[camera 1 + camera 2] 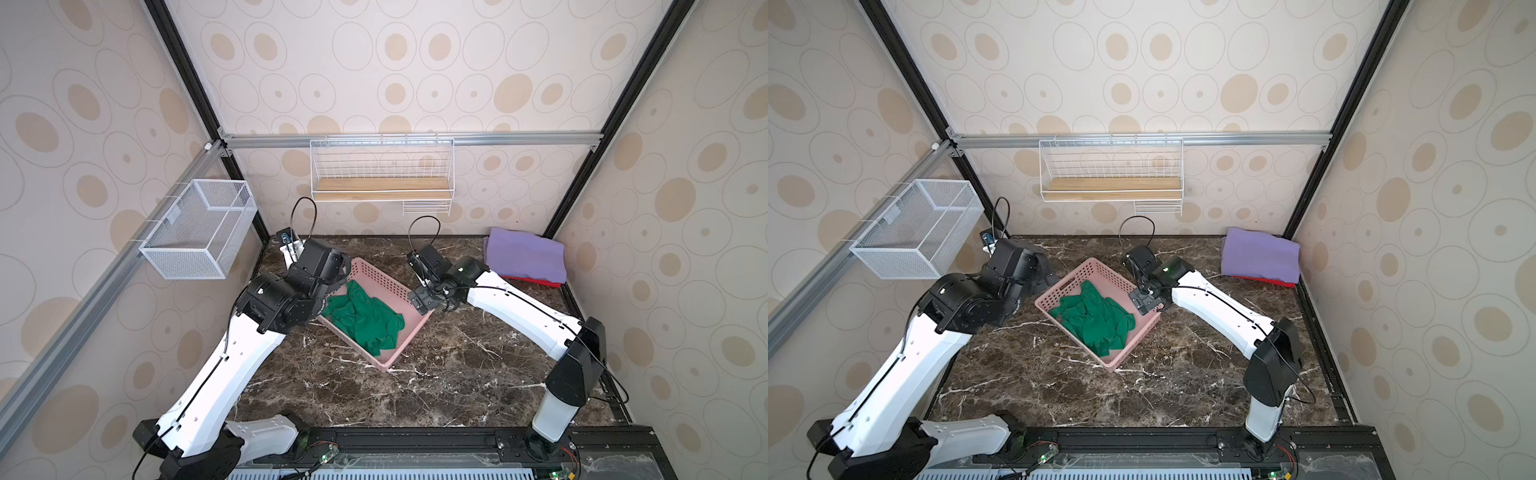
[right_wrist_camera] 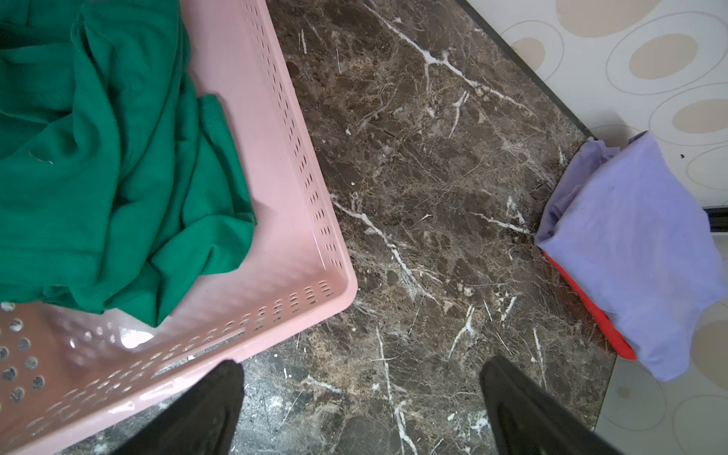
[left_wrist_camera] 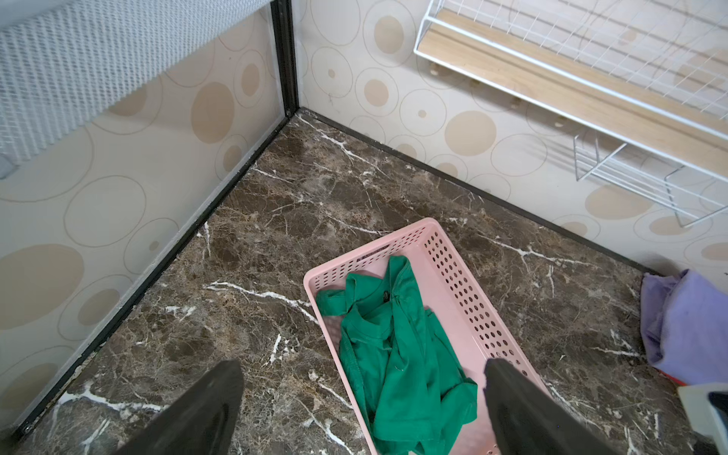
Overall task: Fold and stack t-shirts
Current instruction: Pick up the T-shirt from the bin.
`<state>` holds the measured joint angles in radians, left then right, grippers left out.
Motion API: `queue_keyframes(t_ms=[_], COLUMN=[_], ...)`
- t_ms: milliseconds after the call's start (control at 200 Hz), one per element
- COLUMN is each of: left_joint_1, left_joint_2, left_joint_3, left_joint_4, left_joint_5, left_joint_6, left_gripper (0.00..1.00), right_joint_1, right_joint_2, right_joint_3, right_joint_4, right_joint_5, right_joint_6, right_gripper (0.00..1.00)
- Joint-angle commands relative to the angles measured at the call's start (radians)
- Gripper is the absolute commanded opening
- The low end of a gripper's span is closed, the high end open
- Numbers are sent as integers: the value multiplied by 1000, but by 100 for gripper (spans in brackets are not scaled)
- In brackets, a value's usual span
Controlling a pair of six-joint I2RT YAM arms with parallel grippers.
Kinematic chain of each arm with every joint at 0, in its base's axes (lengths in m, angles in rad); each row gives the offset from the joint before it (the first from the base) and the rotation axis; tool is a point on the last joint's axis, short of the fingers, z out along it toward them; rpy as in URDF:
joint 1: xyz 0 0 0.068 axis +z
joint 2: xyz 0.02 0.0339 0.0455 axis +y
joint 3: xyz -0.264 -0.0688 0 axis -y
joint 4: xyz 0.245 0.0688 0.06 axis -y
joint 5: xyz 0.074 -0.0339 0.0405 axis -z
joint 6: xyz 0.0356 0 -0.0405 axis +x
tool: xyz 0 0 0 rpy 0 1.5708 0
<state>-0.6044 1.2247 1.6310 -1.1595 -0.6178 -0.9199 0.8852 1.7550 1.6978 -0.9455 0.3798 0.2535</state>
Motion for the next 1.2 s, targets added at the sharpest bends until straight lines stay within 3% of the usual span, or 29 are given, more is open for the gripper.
queue_keyframes(t_ms=[0, 275, 566, 661, 731, 826, 997, 1197], left_joint_1=[-2, -2, -3, -3, -1, -1, 4, 5], left_joint_2=[-27, -219, -157, -135, -58, -3, -142, -78], left_joint_3=[-23, -238, -165, -160, -102, -31, -118, -79], left_joint_4=[31, 300, 209, 189, 79, -11, 159, -27], left_joint_5=[16, 231, 287, 202, 114, 89, 210, 191], left_joint_6=[73, 465, 490, 482, 456, 420, 397, 375], left_gripper=[99, 99, 99, 99, 99, 99, 99, 99], right_joint_1=[0, -6, -6, -6, -6, -5, -7, -3], right_joint_2=[-43, -20, -1, -7, -6, -15, 2, 127], right_joint_3=[-38, 3, 40, 40, 42, 29, 77, 183], right_joint_4=[-1, 26, 44, 57, 46, 40, 85, 73], right_joint_5=[37, -39, -66, -62, -53, -53, -275, -462], right_joint_6=[12, 18, 3, -14, -19, -18, -63, 5], right_gripper=[100, 100, 100, 100, 100, 100, 100, 100])
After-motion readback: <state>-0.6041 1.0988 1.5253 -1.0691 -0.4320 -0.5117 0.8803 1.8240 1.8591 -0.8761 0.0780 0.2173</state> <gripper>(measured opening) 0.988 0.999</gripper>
